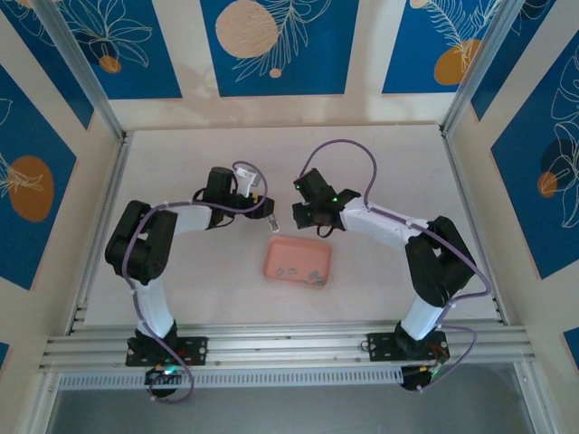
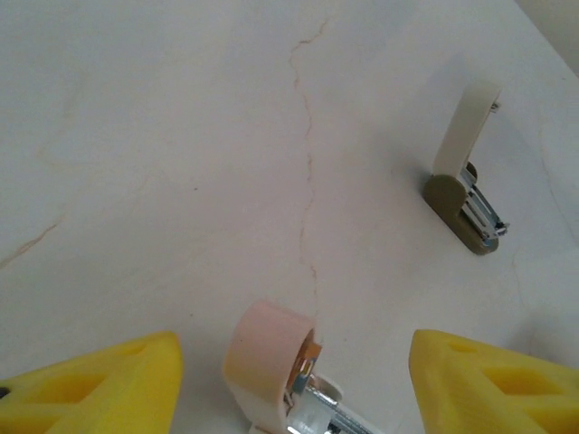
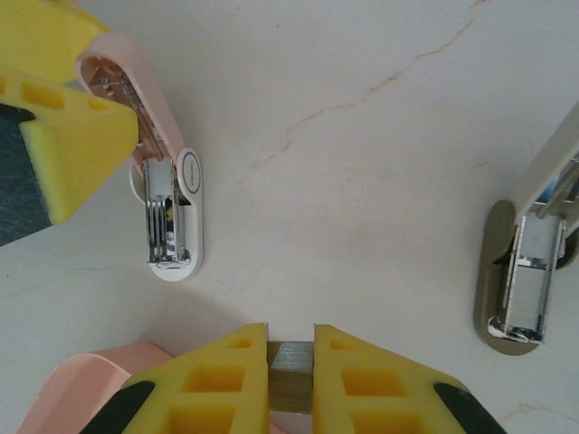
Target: Load the staples into the stapler
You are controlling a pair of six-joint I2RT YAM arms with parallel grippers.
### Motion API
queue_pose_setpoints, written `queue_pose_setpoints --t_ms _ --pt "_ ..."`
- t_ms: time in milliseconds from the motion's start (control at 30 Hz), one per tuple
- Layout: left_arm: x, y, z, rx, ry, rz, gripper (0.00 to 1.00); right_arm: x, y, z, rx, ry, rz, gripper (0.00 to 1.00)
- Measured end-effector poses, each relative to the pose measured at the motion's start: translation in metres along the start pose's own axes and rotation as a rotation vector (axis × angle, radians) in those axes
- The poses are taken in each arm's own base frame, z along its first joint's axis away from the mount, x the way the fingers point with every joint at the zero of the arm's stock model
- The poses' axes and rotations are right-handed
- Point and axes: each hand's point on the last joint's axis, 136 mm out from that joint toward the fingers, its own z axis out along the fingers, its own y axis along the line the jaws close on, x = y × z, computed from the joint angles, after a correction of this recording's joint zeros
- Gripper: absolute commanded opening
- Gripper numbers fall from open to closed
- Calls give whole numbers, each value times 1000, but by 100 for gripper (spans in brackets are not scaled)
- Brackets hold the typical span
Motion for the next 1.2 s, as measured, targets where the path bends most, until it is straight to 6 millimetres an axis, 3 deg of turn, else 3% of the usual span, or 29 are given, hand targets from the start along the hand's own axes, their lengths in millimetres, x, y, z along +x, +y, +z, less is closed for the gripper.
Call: queue_pose_setpoints --t_ms 267,833,1200 --pt "9 -1 9 41 49 29 59 2 -6 0 6 0 8 16" --pt "10 -7 13 97 64 108 20 3 -9 1 11 3 14 16" --pt "9 -6 13 91 59 142 17 -3 -10 -6 7 -18 18 16"
